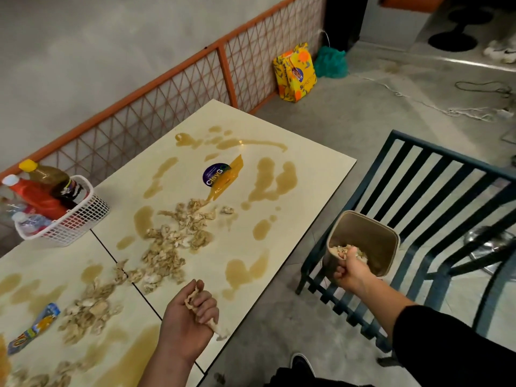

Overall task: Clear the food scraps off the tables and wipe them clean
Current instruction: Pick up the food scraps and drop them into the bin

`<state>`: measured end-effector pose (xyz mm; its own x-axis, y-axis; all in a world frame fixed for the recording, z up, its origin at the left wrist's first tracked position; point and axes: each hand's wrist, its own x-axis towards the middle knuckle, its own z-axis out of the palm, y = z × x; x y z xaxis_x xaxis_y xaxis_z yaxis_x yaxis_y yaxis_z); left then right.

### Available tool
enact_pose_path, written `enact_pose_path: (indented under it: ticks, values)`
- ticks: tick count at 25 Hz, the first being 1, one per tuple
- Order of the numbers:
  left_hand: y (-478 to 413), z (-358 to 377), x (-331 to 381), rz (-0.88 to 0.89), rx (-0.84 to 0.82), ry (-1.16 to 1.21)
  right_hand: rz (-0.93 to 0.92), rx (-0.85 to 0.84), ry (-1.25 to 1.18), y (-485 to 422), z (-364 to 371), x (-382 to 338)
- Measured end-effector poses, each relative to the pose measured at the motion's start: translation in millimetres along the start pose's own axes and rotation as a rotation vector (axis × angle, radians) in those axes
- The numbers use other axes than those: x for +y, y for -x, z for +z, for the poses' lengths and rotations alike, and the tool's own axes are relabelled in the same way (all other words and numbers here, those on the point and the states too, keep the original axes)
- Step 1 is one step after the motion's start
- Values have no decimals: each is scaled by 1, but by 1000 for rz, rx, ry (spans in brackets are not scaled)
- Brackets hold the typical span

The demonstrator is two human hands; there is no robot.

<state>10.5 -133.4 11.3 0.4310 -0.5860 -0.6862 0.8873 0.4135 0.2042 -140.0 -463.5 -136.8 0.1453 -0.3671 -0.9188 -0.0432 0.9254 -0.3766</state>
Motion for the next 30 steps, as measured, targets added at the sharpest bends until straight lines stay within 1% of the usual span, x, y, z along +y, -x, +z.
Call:
enact_pose_path:
  ticks: [2, 7, 12, 16, 19, 21, 23, 27, 30]
  values:
    - [3, 0, -1, 17, 28, -13, 43, 61, -27, -10, 0, -7]
    - [12, -2, 4, 60, 68, -62, 13, 36, -123, -27, 3, -35]
    - [14, -4, 8, 63, 90, -68, 4, 58, -238, -49, -3, -59]
    - [15, 0, 6, 74, 91, -73, 17, 12, -343, -43, -9, -65]
    - [14, 7, 2, 74, 80, -65, 66, -32, -382, -24, -11, -55]
    - [13, 14, -2, 72, 63, -52, 100, -80, -264, -9, -3, -31]
    - [10, 22, -7, 79, 40, -44, 134, -182, -86, 8, 13, 2]
    - [7, 34, -13, 110, -33, -31, 280, -481, 213, 73, 51, 79]
    - [11, 36, -19, 168, -64, 73, 391, -653, 335, 124, 75, 123]
